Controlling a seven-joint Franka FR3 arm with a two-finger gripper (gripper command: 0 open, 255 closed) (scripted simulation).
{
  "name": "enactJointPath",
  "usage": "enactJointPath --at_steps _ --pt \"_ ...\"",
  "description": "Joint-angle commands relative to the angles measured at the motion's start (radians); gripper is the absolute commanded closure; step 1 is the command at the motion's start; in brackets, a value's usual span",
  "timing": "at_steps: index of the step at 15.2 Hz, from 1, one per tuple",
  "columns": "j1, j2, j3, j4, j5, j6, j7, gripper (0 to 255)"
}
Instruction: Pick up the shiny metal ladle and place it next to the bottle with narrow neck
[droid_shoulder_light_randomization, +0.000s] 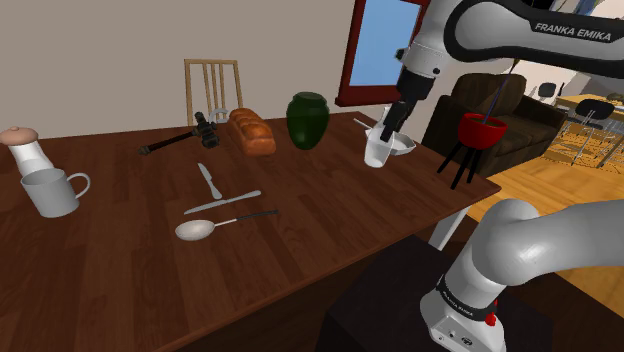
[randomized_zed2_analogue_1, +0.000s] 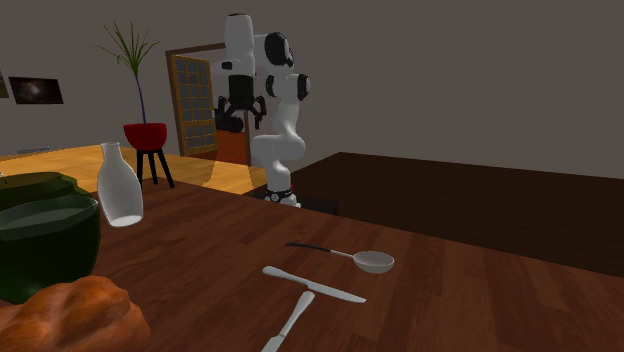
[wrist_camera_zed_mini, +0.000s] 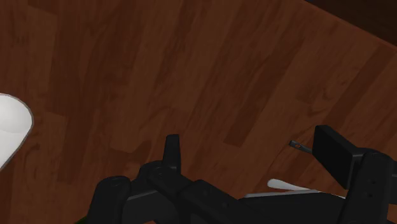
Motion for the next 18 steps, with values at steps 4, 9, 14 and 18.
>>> enactJointPath --at_steps 4,9,14,18 --pt "0.036 0.093 0.013 0.011 0.002 0.080 -0.050 0" --pt "0.092 0.253 0.040 0.049 0.002 0.199 -0.129 0" --pt "0.141 0.414 0.072 0.106 -0.003 0.299 -0.204 0" --pt "0.176 0.541 0.102 0.163 -0.014 0.365 -0.258 0"
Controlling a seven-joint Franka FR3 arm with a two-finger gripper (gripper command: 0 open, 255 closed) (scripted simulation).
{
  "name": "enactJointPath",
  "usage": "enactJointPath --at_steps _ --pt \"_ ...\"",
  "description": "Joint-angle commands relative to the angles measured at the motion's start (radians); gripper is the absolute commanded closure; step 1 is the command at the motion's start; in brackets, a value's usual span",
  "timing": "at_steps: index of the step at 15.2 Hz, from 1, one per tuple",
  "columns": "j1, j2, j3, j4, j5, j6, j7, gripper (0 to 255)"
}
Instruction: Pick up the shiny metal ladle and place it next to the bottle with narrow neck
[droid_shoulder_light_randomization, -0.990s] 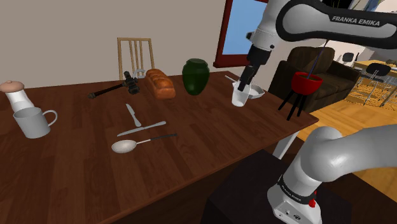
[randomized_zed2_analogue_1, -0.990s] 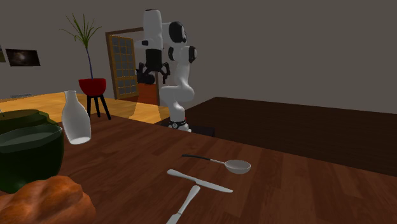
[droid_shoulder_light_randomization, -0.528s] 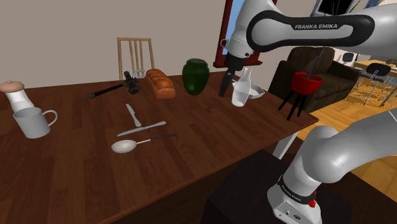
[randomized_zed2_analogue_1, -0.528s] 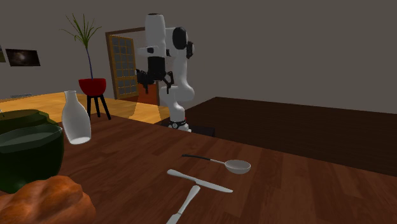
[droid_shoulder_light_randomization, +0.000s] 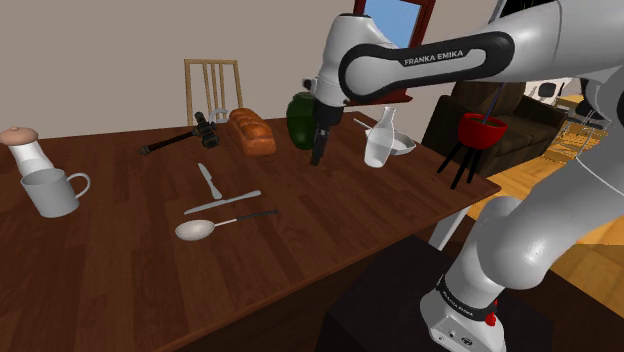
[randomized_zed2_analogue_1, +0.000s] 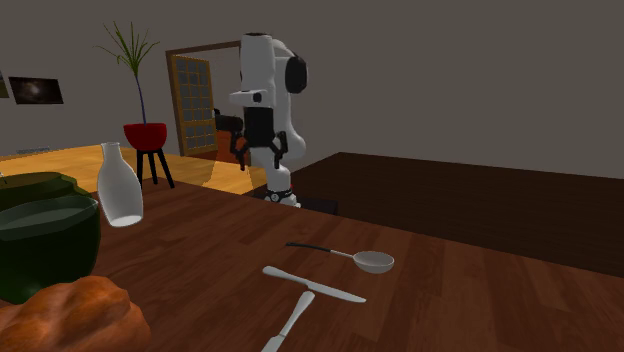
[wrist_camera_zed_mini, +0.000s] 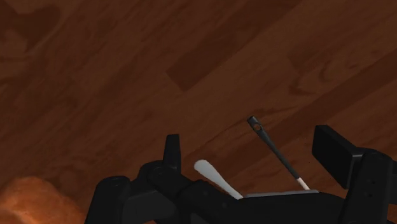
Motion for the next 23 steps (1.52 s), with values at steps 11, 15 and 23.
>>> enactJointPath --at_steps 11,15,23 --pt "0.099 0.370 0.104 0.208 -0.083 0.144 -0.129 0" --pt "0.135 0.486 0.135 0.286 -0.130 0.171 -0.162 0" --pt "0.187 0.643 0.160 0.371 -0.202 0.225 -0.193 0"
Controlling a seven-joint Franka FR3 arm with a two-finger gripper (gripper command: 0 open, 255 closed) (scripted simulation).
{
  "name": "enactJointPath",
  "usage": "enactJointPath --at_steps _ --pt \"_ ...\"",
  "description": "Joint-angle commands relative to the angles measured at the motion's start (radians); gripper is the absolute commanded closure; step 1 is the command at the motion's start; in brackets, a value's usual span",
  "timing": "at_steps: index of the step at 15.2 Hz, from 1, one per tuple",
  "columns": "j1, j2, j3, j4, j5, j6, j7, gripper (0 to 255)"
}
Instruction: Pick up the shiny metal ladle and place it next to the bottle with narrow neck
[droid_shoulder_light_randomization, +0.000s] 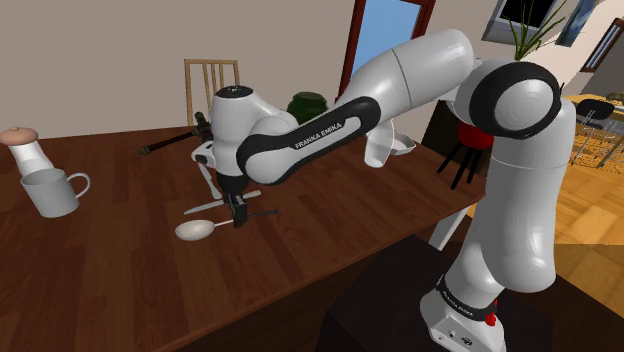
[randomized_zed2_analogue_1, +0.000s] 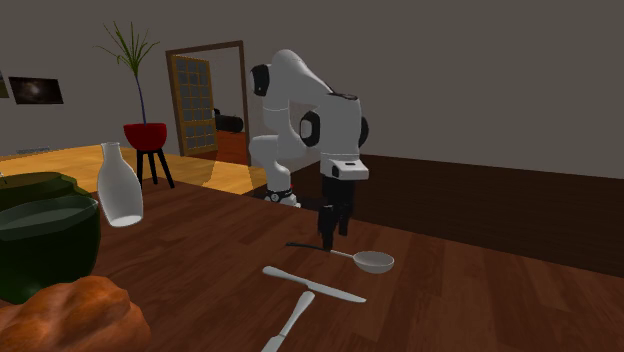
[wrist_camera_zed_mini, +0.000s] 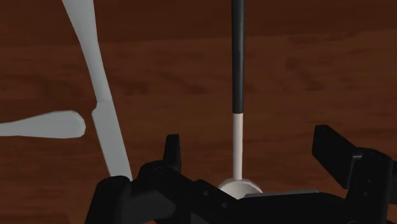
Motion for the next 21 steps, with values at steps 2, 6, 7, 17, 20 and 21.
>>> enactJointPath --at_steps 2,6,7,17,20,21 --pt "0.002 0.028 -0.004 -0.004 -0.011 0.032 0.004 0" --pt "0.004 0.049 -0.008 -0.010 -0.020 0.058 0.010 0" --pt "0.004 0.049 -0.008 -0.010 -0.020 0.058 0.010 0" --pt "0.004 0.049 -0.008 -0.010 -0.020 0.058 0.010 255" --pt "0.004 0.049 -0.008 -0.010 -0.020 0.058 0.010 255" --pt "0.004 0.049 -0.008 -0.010 -0.020 0.058 0.010 255"
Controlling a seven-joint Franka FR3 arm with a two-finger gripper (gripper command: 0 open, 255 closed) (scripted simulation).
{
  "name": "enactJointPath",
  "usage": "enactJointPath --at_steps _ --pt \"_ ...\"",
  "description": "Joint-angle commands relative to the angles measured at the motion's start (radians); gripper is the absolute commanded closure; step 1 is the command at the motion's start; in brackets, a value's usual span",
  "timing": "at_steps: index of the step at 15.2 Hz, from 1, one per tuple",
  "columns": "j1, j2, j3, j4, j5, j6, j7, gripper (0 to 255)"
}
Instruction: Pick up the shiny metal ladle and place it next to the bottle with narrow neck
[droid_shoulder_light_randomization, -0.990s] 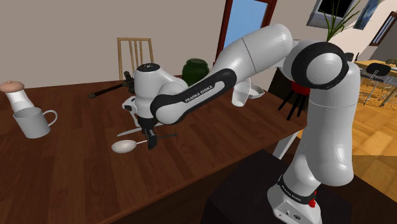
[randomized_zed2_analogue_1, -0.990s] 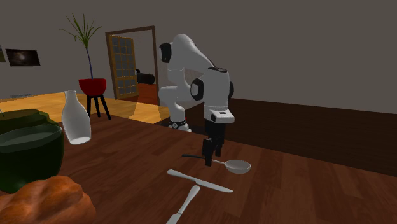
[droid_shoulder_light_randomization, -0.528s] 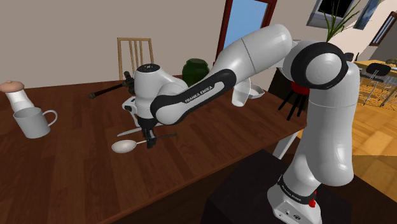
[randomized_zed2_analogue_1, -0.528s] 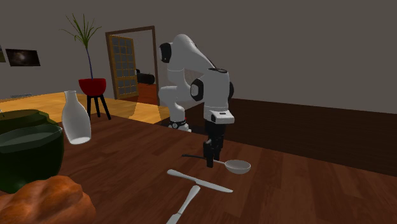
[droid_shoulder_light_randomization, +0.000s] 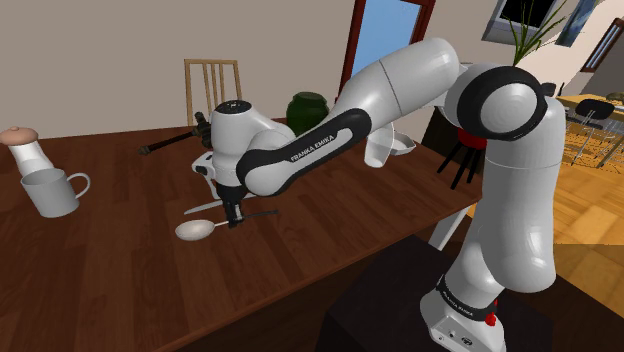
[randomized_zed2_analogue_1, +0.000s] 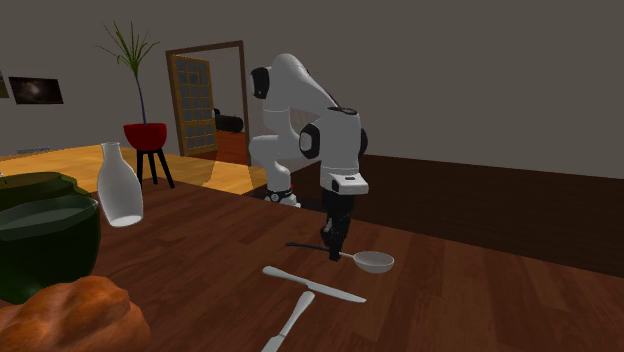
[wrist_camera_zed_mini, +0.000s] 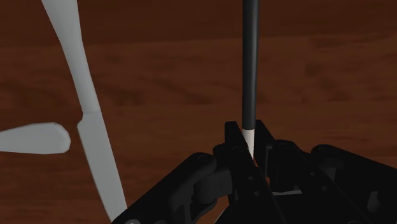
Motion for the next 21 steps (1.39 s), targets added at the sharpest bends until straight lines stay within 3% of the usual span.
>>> enactJointPath --at_steps 1,21 --pt "0.000 0.000 0.000 0.000 0.000 0.000 0.000 255" --pt "-0.009 -0.106 0.018 0.130 0.051 -0.230 -0.045 255"
